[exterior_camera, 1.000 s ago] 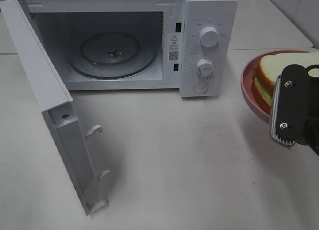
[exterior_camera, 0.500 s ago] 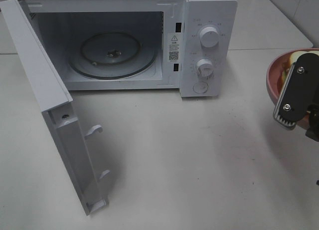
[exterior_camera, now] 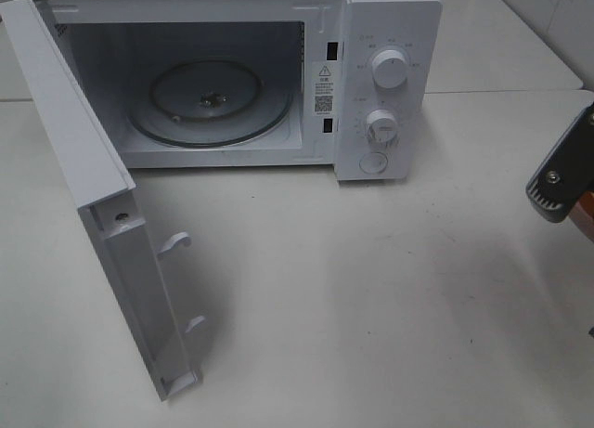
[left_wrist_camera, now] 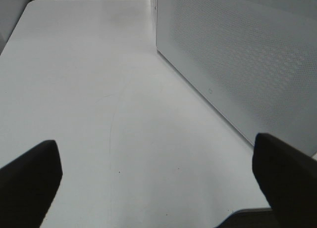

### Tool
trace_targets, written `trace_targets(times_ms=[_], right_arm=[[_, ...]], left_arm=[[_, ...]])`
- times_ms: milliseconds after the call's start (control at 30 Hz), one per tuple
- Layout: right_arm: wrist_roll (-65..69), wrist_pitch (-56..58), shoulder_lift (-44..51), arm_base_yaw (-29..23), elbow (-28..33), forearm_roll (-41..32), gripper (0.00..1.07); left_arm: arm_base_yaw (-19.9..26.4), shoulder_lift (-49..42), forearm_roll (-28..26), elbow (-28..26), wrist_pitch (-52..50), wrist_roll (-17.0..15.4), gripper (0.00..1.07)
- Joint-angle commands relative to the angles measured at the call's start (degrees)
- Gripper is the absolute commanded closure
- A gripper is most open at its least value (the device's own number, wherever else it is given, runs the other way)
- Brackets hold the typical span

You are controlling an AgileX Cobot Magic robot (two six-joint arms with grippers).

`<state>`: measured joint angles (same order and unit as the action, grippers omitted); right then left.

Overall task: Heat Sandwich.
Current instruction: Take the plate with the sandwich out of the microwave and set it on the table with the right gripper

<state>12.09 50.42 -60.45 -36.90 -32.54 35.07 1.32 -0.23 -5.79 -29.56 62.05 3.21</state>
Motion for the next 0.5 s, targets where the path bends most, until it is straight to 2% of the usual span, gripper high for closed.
trace_targets(times_ms=[33, 500], right_arm=[[3.4, 2.2, 0.4, -0.1, -0.2, 3.0, 1.06], [13.8, 9.6, 0.4, -0.1, -0.2, 3.1, 1.06]], left_arm=[[-0.1, -1.0, -0.2, 0.1, -0.5, -0.1, 0.09], [-0.1, -1.0, -0.2, 0.1, -0.5, -0.1, 0.09]])
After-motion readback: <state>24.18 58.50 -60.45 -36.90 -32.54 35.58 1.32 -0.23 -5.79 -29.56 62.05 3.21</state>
